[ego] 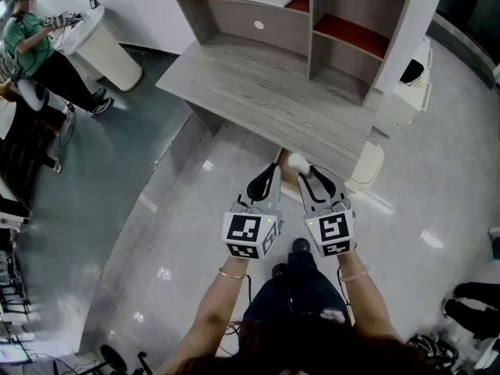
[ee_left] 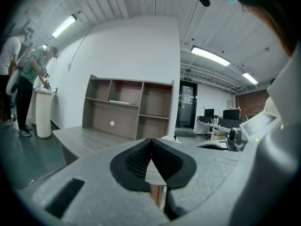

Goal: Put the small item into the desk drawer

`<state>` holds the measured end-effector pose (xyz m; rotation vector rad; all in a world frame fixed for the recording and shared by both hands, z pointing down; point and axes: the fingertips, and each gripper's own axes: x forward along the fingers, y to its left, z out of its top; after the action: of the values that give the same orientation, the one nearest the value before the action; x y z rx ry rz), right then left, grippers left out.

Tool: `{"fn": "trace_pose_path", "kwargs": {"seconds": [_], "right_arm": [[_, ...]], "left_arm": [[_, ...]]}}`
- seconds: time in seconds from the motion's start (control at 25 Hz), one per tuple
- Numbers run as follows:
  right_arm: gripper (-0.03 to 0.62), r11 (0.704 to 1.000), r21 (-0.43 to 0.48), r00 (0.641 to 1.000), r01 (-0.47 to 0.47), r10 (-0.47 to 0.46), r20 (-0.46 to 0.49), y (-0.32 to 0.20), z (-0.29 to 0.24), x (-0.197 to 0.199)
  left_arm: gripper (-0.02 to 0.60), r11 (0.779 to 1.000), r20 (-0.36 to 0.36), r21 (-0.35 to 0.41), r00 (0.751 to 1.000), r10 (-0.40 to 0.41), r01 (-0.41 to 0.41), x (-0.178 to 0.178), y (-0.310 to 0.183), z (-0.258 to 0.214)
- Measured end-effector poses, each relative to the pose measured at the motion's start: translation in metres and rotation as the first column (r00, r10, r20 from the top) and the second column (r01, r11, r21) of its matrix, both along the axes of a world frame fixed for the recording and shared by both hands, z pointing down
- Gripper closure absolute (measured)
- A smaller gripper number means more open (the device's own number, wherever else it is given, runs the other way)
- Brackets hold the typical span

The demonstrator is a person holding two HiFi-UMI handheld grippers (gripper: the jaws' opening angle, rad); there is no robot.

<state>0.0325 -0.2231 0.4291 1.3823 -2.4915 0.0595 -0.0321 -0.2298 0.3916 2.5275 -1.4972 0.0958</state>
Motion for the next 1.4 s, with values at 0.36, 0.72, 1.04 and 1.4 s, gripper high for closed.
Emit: {"fn": "trace_pose_path", "kwargs": {"seconds": [0.36, 0.72, 1.04, 1.4], "right_arm": [[0.493, 0.999, -0.048, 0.999, 0.025, -0.027, -0.046, -0.018, 0.035, -0.003], [0.493, 0.993, -0.106, 0.993, 0.045, -0.056, -0.099, -0.032, 0.076, -0.002], [0.493, 0.989, -0.131, 0.985, 0.075, -0.094, -0.146, -0.043, 0.107, -0.004], [0.493, 0.978, -0.176, 0.975, 0.115, -0.145, -0.17, -0.053, 0.141, 0.0]], "left_arm": [[0.566, 1.0, 0.005, -0.015, 1.0, -0.013, 0.013, -0.002, -0.018, 0.024], [0.566, 0.999, 0.015, -0.034, 1.0, -0.016, 0.017, -0.004, -0.034, 0.047], [0.566, 0.998, 0.023, -0.052, 0.999, -0.023, 0.024, -0.007, -0.047, 0.069], [0.566, 0.995, 0.006, -0.084, 0.999, -0.044, 0.044, -0.002, -0.062, 0.102]]}}
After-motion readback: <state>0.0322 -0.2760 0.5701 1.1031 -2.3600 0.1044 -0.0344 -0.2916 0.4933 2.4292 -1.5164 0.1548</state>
